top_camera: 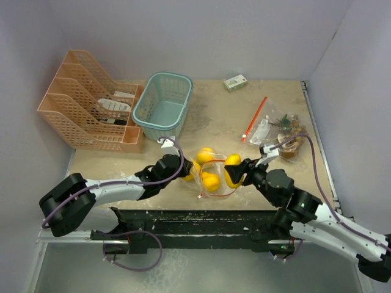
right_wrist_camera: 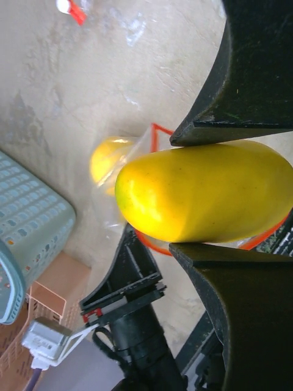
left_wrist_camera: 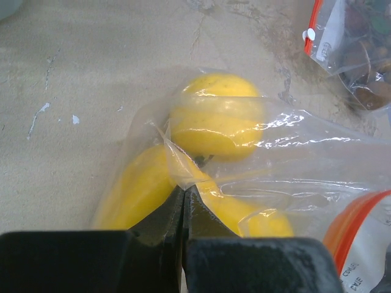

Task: Open the zip-top bag and remove the fake food
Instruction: Pick up the fake fruit from the zipper food storage bag, then place the fake fruit in the bin.

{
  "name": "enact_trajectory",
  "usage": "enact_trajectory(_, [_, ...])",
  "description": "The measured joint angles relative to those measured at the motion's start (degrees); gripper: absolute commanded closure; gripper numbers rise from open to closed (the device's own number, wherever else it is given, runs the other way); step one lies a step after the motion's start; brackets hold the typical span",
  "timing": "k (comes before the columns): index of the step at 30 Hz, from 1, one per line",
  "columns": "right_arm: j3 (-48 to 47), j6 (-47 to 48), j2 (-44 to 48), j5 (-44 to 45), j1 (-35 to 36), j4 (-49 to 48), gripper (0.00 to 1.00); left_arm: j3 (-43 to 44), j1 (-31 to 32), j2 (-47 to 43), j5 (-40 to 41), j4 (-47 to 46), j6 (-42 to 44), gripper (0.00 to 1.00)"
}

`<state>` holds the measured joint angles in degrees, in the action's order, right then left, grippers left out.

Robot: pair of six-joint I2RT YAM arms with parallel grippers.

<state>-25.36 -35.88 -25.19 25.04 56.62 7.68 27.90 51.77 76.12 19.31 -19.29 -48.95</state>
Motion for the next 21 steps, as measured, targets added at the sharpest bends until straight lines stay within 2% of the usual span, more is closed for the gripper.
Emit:
enact_trajectory(3, [-5.2,3.6,-6.5,1.3,0.0,-0.6,0.67,0.0,0.0,0.4,-0.4,-0.7,0.0,1.00])
enact_trajectory(9, [-20.1,12.3,-26.7,2.2,-1.3,-5.4,0.67,-1.1,-0.1,-0.6,-0.9,-1.2,-0.7,1.00])
enact_trajectory(16, [-38.4,18.8,-47.4,-7.4,-10.6,-11.5,0.65,-7.9,-0.3,-6.6,-1.4,-2.2,-3.7,1.00])
enact_trajectory(21, [-55.7,21.8,-64.8,-13.9,-12.0,-14.5,0.64,-10.4,-0.3,-9.2,-1.4,-1.4,-5.0,1.00])
